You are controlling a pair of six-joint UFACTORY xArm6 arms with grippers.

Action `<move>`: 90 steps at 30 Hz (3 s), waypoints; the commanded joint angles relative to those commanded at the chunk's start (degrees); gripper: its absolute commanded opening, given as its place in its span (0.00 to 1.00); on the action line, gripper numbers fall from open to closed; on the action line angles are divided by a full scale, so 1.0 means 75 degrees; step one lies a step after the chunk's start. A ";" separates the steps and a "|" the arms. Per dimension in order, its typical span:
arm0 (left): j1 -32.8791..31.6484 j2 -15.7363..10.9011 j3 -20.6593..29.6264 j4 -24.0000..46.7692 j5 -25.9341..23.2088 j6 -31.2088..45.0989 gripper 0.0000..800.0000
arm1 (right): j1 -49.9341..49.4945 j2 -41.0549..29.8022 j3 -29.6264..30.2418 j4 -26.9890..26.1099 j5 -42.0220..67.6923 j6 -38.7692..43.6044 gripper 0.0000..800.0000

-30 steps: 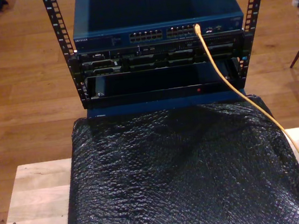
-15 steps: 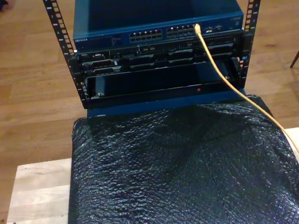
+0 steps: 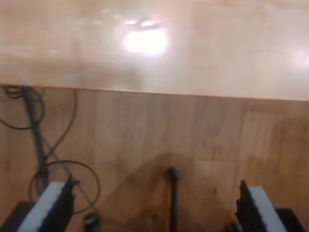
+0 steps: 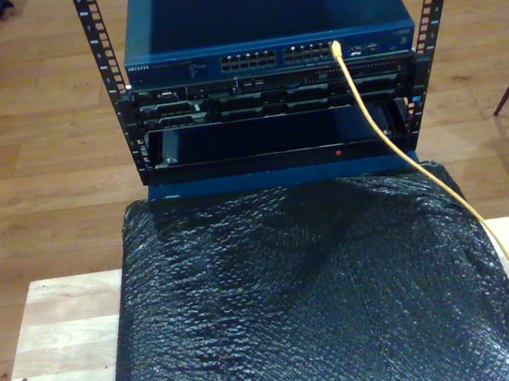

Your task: Grab the cable and plug it in

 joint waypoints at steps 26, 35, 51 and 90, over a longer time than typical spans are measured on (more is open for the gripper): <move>0.0000 0.0000 0.0000 0.0000 0.0000 0.0000 1.00 | -0.2544 -0.1090 0.2180 -0.0305 -0.0105 -0.2755 1.00; 0.0000 0.0000 0.0000 0.0000 0.0000 0.0000 1.00 | -0.2544 -0.1090 0.2626 -0.0293 -0.0563 -0.2755 1.00; 0.0000 0.0000 0.0000 0.0000 0.0000 0.0000 1.00 | -0.2544 -0.1078 0.3188 -0.0293 -0.1571 -0.2801 1.00; 0.0000 0.0000 0.0000 0.0000 0.0000 0.0000 1.00 | -0.2567 -0.0164 0.3892 -0.0281 -0.2954 -0.2790 1.00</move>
